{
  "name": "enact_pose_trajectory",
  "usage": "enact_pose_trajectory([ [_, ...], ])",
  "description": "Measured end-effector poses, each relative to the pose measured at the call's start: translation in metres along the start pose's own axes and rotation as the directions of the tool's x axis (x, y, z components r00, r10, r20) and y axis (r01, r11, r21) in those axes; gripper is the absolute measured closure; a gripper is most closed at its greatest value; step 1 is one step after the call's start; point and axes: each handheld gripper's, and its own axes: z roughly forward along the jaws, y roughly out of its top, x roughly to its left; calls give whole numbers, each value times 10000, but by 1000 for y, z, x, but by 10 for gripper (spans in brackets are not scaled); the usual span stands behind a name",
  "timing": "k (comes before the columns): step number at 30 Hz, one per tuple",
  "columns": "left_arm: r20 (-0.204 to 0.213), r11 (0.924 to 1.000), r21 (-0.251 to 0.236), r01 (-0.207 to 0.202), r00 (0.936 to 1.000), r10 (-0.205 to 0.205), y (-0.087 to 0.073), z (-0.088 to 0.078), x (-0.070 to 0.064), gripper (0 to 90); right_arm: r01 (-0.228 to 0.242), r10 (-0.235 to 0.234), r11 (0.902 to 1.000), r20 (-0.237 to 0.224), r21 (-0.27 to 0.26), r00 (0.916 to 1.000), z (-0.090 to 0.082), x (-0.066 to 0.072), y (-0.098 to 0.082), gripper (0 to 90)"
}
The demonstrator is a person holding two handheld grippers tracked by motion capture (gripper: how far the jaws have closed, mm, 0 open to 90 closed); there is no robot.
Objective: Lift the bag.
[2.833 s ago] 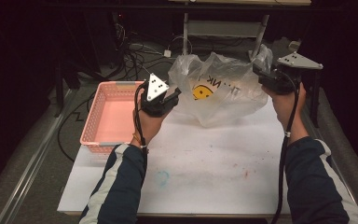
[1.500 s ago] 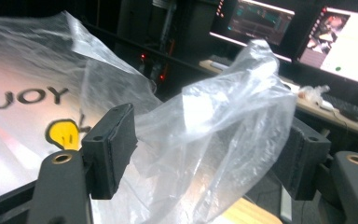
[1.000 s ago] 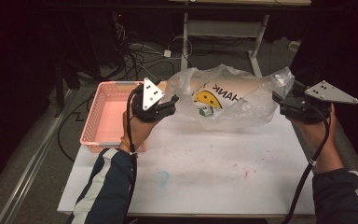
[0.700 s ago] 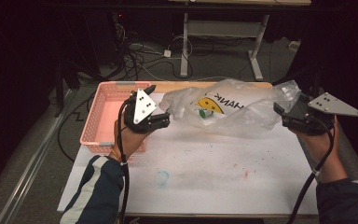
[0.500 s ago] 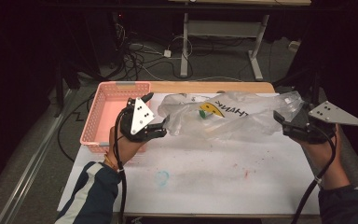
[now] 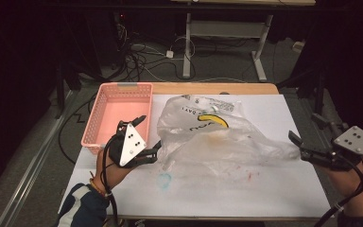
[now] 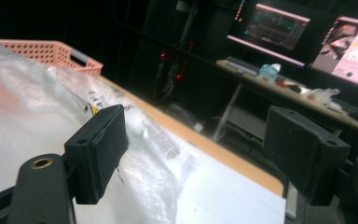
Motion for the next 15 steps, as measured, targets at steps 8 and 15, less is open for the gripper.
enact_pose_trajectory([
  [8,193,9974,704,131,9997,-145,-40,0,-10,167,-147,179,9975,-458,692,9988,10,14,-45,205],
  [15,354,9927,1207,-54,9994,11,-64,-2,-19,167,-277,359,9933,-713,1122,9968,11,25,-74,205],
])
